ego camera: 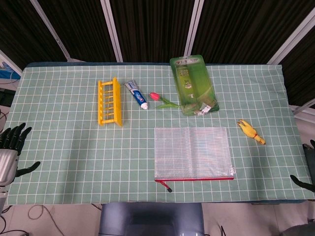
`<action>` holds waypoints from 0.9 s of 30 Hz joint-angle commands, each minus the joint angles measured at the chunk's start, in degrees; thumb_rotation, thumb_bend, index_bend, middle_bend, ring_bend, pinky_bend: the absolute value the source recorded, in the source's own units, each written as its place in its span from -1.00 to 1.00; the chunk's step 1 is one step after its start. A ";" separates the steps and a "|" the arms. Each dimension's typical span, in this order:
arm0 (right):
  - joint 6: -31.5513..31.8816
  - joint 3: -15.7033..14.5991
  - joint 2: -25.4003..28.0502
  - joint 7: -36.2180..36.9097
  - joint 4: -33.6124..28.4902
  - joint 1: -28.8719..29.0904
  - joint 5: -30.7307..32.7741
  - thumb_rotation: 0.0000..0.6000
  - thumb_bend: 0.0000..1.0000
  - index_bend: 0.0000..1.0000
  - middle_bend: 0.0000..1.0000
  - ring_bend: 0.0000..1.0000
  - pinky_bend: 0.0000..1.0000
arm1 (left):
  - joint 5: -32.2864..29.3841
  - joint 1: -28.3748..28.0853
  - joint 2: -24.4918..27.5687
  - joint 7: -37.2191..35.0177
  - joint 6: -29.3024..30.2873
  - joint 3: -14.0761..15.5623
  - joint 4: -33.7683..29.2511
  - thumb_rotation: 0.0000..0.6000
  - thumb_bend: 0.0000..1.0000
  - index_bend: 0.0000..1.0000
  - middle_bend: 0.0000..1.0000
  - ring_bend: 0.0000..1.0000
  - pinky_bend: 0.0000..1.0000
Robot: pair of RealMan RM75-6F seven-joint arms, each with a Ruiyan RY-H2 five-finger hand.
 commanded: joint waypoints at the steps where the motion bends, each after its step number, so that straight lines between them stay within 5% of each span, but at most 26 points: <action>1: 0.02 0.01 0.00 -0.01 -0.01 0.00 -0.01 1.00 -0.85 -1.00 -1.00 -1.00 -0.57 | -0.01 0.00 -0.01 0.02 -0.01 0.00 0.00 1.00 -1.00 -1.00 -1.00 -1.00 -1.00; 16: 0.54 0.17 0.15 0.26 -0.66 0.21 -0.96 1.00 -0.85 -1.00 -1.00 -1.00 -0.57 | -0.41 -0.13 -0.31 0.33 -0.32 -0.16 -0.15 1.00 -1.00 -1.00 -1.00 -1.00 -1.00; 27: -0.35 0.46 2.14 5.29 -6.98 4.62 -11.12 1.00 -0.85 -1.00 -1.00 -0.98 -0.54 | -2.33 -0.56 -0.91 1.88 -1.65 -0.83 -0.70 1.00 -1.00 -1.00 -1.00 -1.00 -1.00</action>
